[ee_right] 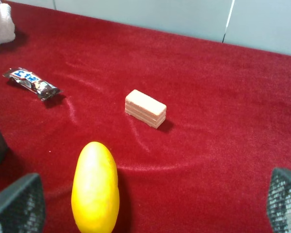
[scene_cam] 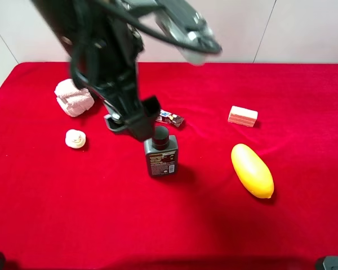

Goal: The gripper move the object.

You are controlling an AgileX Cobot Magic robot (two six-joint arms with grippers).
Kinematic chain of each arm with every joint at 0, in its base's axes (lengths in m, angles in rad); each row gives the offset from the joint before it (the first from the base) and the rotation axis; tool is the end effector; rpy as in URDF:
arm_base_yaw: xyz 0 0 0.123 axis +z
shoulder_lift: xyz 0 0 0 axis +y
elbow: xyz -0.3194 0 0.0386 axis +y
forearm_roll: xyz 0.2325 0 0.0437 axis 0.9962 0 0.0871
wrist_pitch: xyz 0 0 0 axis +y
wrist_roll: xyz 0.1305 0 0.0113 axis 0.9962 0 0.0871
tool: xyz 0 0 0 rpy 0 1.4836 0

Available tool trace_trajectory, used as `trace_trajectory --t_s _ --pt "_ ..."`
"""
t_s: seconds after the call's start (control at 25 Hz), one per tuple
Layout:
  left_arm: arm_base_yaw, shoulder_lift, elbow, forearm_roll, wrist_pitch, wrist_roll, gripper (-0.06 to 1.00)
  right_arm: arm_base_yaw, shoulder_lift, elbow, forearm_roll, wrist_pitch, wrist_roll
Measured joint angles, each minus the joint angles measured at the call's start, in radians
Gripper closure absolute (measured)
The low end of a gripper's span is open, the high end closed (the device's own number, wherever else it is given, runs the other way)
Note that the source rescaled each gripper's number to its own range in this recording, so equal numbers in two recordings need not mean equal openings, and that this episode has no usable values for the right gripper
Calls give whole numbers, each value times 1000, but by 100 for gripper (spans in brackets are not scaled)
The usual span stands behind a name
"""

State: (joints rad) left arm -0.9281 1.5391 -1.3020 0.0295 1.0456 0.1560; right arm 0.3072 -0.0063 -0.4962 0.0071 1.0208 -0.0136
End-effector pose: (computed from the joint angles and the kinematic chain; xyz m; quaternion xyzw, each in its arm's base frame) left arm 0.1901 -0.2483 0.3095 0.5110 0.8390 -0.0573 0.1780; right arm -0.0174 -0.0047 0.2550 -0.1345 0.8312 0.0824 0.5332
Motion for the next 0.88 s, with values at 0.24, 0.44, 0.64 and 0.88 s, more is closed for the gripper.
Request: trace_trajectory --t_s 0.24,0.44,0.64,0.88 --pt "0 -125 75 0 31 -55 -6 0 0 0 0 0 0" --pt "0 -256 191 0 27 -70 -6 0 0 0 0 0 0" --pt "0 -394 300 0 24 -113 -6 0 0 0 0 0 0" --pt "0 -549 447 0 20 -221 -6 0 0 0 0 0 0"
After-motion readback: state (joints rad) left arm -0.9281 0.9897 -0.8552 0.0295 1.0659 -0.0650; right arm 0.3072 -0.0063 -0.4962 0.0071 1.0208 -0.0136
